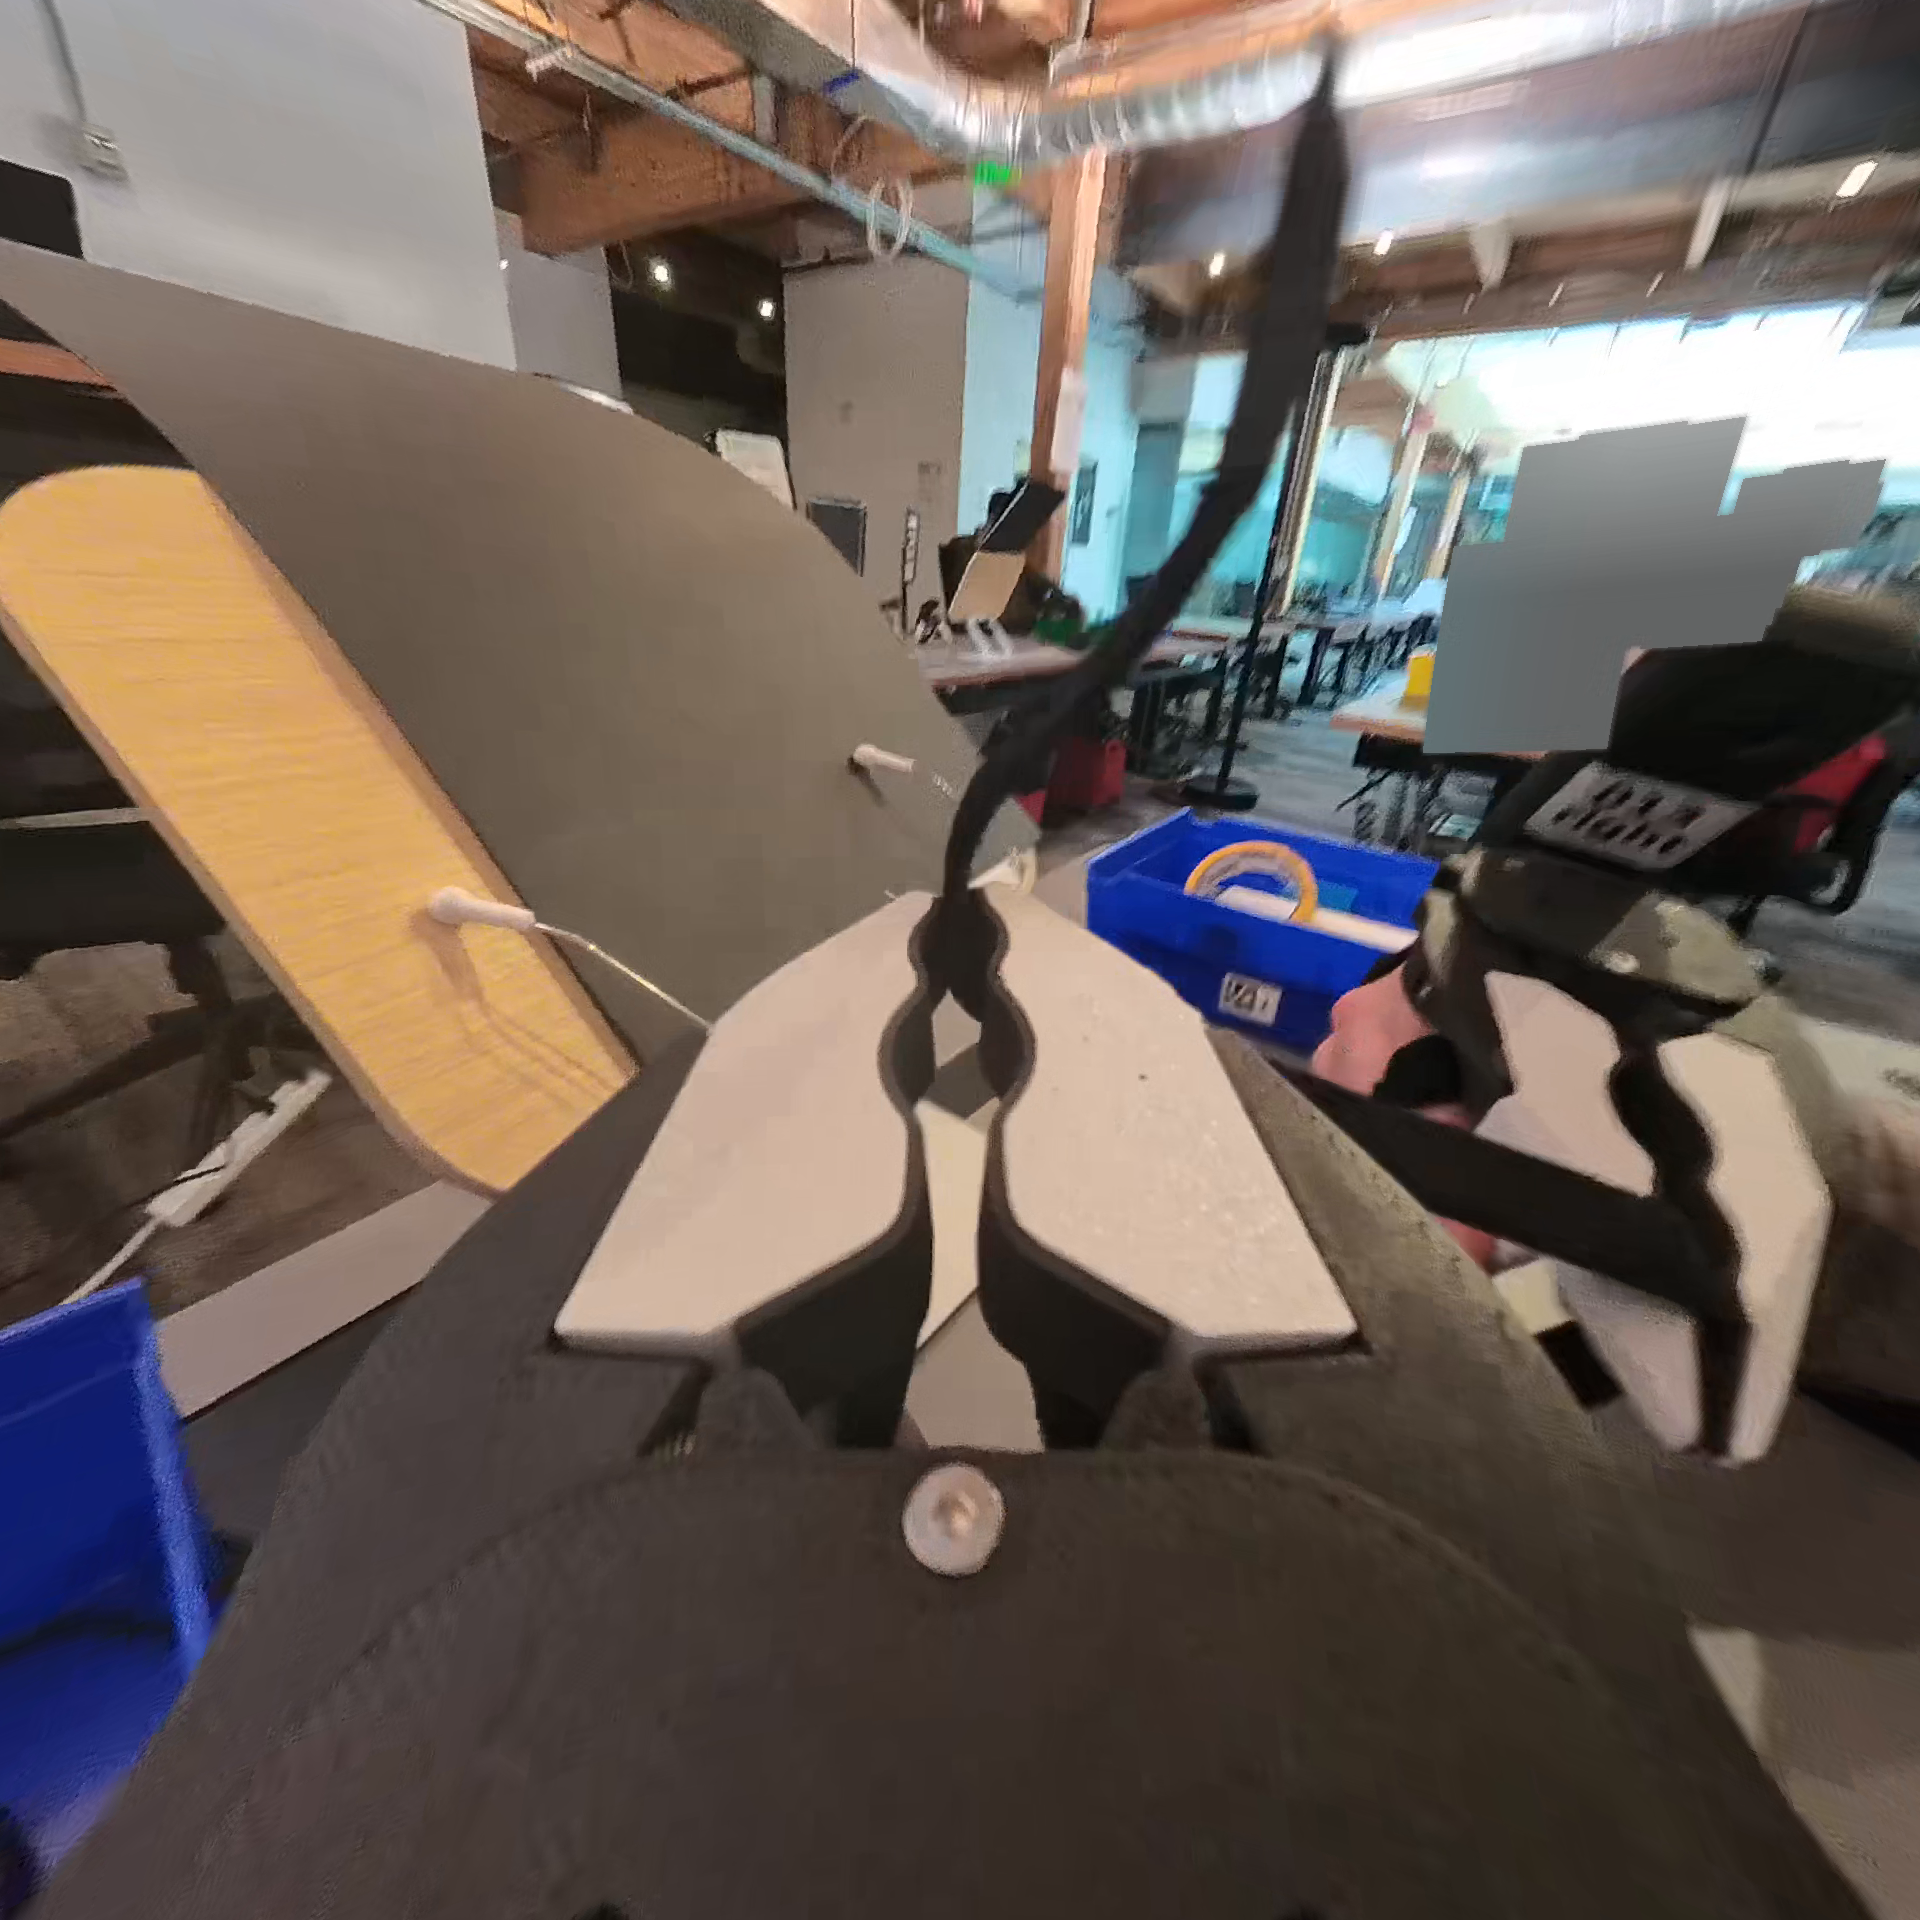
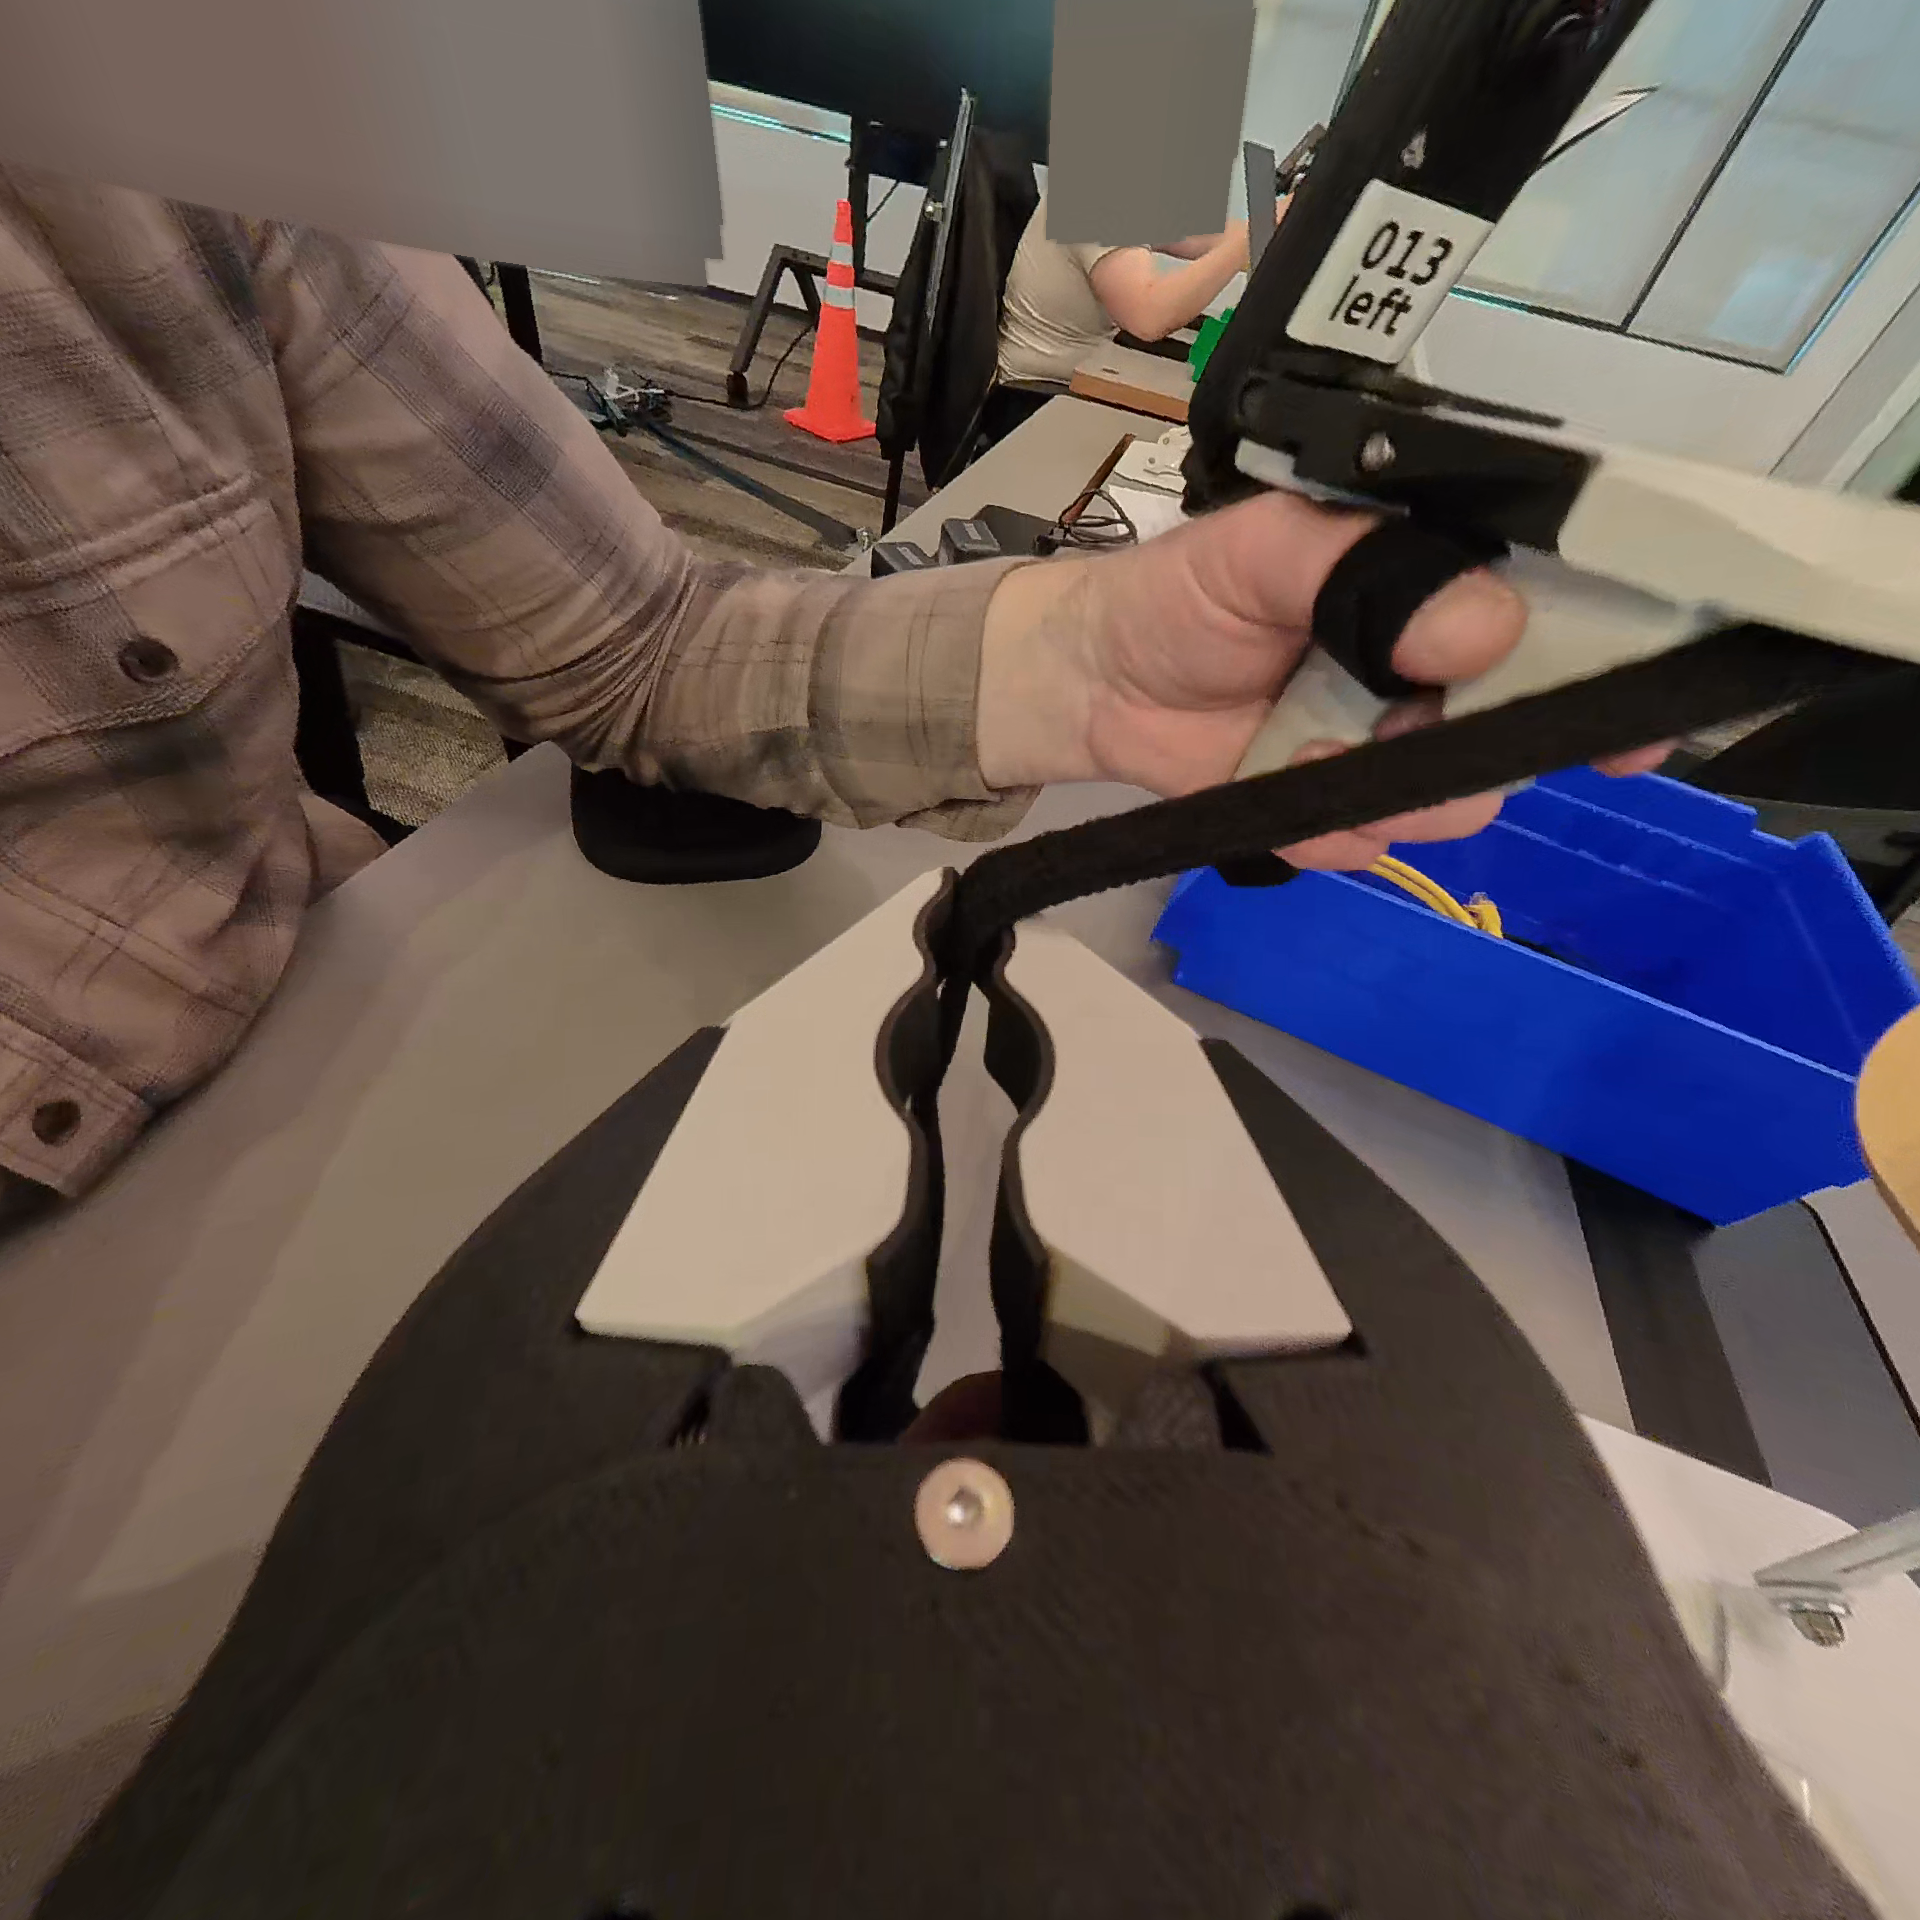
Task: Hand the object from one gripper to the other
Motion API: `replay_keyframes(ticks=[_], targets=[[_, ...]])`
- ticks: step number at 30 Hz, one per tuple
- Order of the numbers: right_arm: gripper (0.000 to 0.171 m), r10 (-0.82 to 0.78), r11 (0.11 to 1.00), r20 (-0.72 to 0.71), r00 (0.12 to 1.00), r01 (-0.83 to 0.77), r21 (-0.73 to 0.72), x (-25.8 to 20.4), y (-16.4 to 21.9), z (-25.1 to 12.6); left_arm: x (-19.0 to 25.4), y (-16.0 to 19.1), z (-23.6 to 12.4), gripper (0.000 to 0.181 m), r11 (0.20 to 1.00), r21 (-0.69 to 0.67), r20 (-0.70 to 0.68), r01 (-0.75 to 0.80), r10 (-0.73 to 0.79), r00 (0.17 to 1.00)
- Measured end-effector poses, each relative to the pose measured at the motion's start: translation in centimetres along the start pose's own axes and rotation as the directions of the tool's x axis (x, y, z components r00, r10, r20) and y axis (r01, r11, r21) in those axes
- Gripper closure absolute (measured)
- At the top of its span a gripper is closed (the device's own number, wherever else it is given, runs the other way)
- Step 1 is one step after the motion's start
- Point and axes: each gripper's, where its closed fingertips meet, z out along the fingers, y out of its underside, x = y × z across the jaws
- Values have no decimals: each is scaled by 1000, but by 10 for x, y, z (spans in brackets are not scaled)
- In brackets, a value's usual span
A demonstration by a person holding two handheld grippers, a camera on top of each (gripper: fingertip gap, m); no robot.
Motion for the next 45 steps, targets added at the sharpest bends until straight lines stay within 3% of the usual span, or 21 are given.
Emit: replay_keyframes(ticks=[4, 12, 19, 29, 45], targets=[[171, -46, 998, -9, 999, 47, 33, -4, -13, -2, 3, 18, 8, 179, 990, -90, 31, -112, 116, 993], [171, -28, 961, -175, 984, 75, 267, 21, -62, -34, 17, 39, 15, 180, 964, -181, -46, -193, 187, 981], [171, -30, 959, -256, 966, 100, 266, 32, -68, -43, 47, 74, 25, 180, 904, -304, -181, -301, 256, 950], [171, 79, 937, -364, 928, 55, 344, 62, -69, -68, 57, 71, 21, 179, 907, -296, -242, -300, 232, 942], [171, 67, 943, -429, 901, 84, 323, 70, -67, -69, 86, 69, 19, 179, 935, -247, -380, -254, 148, 913]])
